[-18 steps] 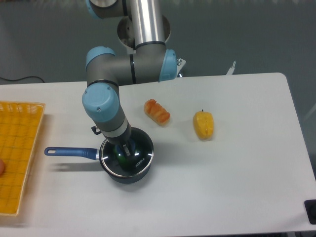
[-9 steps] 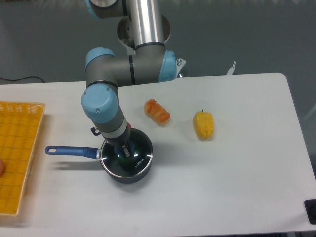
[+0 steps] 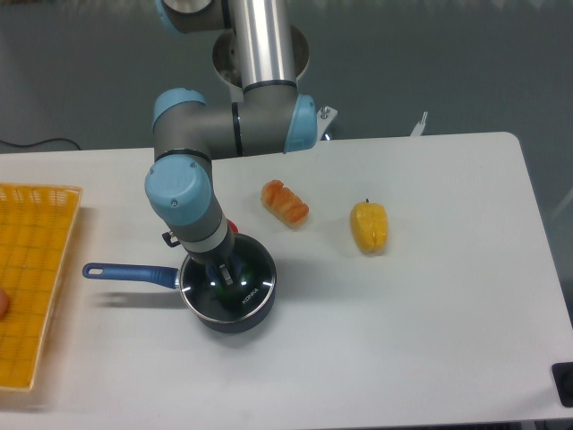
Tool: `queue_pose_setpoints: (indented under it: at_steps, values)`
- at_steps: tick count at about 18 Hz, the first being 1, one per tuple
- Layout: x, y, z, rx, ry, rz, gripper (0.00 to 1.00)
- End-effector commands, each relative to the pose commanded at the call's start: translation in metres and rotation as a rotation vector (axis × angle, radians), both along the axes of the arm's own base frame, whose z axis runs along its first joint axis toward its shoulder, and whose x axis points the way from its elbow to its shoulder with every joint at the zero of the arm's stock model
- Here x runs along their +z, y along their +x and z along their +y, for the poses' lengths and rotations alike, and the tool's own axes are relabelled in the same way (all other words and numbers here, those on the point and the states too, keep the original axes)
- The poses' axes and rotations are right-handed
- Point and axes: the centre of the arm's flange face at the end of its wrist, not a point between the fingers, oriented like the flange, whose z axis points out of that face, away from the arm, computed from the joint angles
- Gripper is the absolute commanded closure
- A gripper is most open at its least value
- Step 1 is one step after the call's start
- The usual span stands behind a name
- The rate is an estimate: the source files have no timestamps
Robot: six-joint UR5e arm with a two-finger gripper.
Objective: Close the pot lid
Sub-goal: 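Keep the gripper on the lid knob, resting the lid on the pot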
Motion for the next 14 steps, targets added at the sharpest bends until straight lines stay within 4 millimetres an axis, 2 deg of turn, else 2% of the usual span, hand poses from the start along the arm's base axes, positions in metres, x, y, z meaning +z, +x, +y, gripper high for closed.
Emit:
queue_pose_setpoints:
  at_steps: [6, 9, 11, 14]
  values:
    - [0.006, -0.003, 0.002, 0.002, 0.01, 0.001, 0.0]
    - [0.021, -0.009, 0.006, 0.006, 0.039, 0.016, 0.0]
    - [0.043, -0.016, 0.015, 0.009, 0.091, 0.03, 0.0]
    - [0.044, -0.027, 0.012, 0.027, 0.118, 0.016, 0.0]
